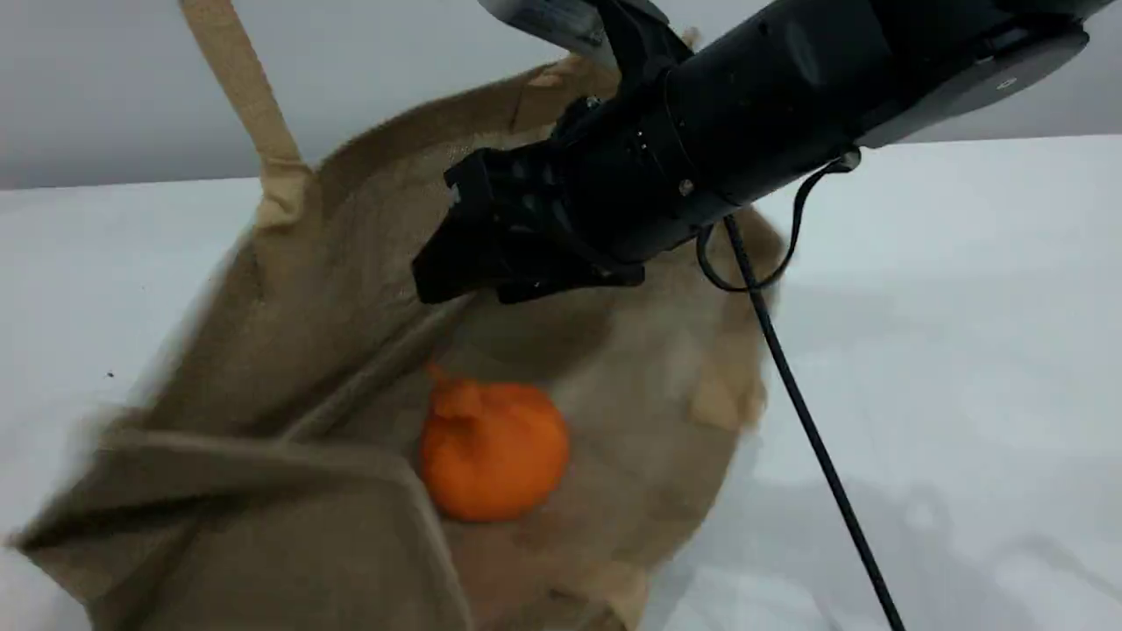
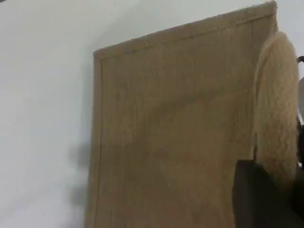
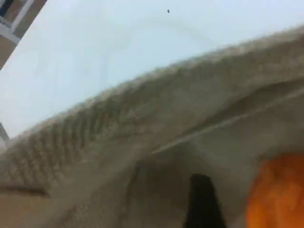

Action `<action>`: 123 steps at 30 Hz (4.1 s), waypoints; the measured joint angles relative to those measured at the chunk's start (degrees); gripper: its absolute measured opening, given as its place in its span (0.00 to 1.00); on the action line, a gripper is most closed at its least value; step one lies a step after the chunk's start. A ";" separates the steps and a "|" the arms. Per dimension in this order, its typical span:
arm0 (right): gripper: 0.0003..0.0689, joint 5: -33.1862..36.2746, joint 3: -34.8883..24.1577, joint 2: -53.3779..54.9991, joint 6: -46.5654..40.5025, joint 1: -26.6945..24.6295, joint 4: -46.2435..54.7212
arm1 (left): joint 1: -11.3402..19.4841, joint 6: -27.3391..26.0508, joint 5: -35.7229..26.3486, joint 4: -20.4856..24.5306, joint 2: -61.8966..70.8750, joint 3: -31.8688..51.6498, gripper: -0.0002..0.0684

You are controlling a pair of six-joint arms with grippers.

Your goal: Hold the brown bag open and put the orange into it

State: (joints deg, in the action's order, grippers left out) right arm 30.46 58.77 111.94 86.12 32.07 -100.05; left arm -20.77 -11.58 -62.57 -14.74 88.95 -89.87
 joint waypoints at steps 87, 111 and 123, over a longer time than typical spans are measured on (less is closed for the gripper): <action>0.66 33.02 -7.07 -63.68 -86.12 -11.09 104.70 | 0.05 -22.77 18.73 -25.25 -6.20 29.13 0.73; 0.66 29.58 -28.55 -111.87 -88.47 -11.09 98.94 | 0.05 -2.55 3.70 -4.51 -47.91 39.15 0.73; 0.66 30.47 -29.71 -111.94 -88.28 -11.09 98.82 | 0.05 -0.42 2.65 -0.74 -68.92 49.41 0.73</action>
State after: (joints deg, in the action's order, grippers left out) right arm 60.93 29.06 0.00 -2.16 20.98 -1.23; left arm -20.72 -12.00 -59.92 -15.48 20.03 -40.46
